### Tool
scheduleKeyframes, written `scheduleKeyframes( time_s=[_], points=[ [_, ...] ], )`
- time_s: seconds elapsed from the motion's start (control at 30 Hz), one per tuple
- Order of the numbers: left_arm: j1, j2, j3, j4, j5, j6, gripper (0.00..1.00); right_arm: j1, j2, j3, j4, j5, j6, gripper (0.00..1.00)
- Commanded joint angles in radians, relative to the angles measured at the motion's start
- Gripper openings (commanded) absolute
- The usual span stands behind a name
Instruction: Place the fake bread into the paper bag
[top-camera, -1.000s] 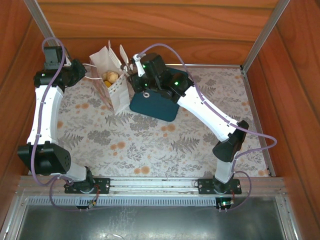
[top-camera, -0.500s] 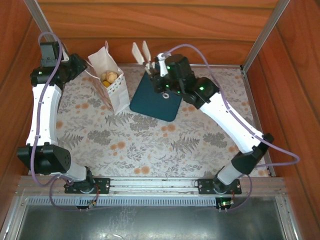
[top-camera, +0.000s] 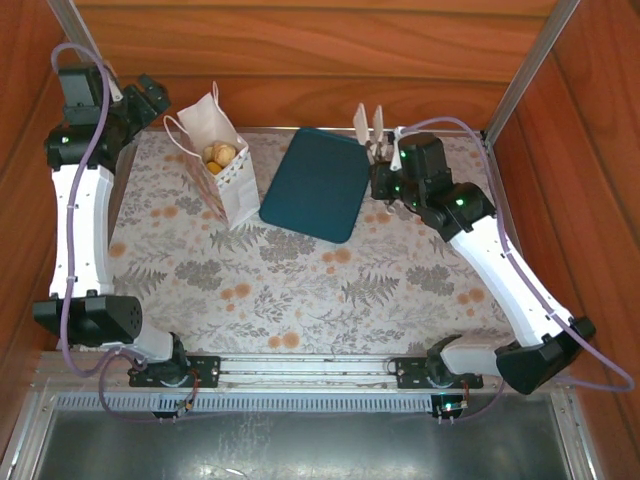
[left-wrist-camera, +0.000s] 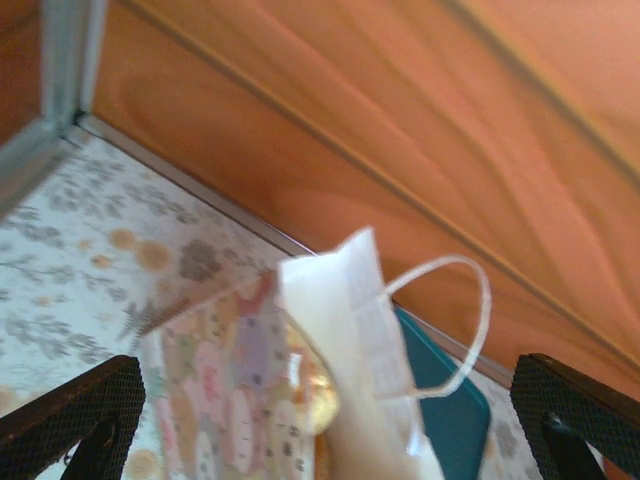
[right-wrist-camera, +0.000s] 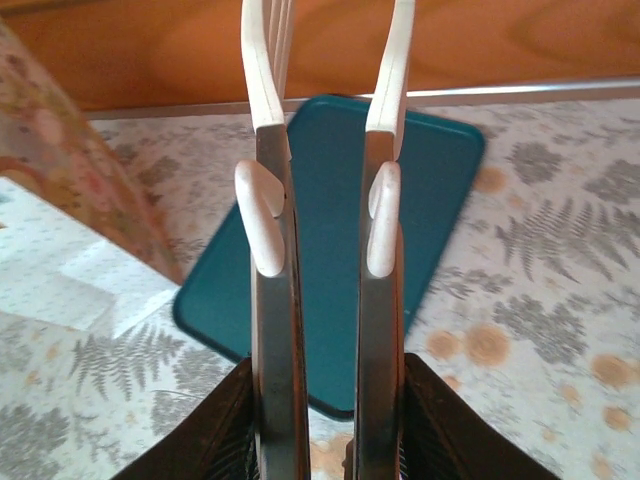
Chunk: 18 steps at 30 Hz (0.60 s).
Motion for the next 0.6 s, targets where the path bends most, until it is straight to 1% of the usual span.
scheduleKeyframes(
  time_s=[0.0,0.07,0.13,0.23,0.43,0.57],
  points=[
    [0.051,-0.09,-0.092,0.0,-0.169,-0.063,1.0,-0.054,-0.049,-0.057,0.0,0.04,0.032,0.37],
    [0.089,-0.155,-0.187,0.011,-0.226,-0.102,1.0,-0.092,-0.065,-0.102,-0.001,0.034,0.048,0.36],
    [0.124,-0.213,-0.28,0.027,-0.25,-0.133,1.0,-0.122,-0.072,-0.143,0.006,0.023,0.057,0.36],
    [0.136,-0.275,-0.394,0.038,-0.299,-0.115,1.0,-0.164,-0.066,-0.201,0.01,0.005,0.079,0.36],
    [0.14,-0.294,-0.566,0.041,-0.263,-0.065,1.0,-0.234,-0.035,-0.319,0.041,-0.026,0.135,0.36],
    [0.14,-0.266,-0.651,0.066,-0.202,-0.005,1.0,-0.271,-0.003,-0.4,0.084,-0.061,0.171,0.36]
  ],
)
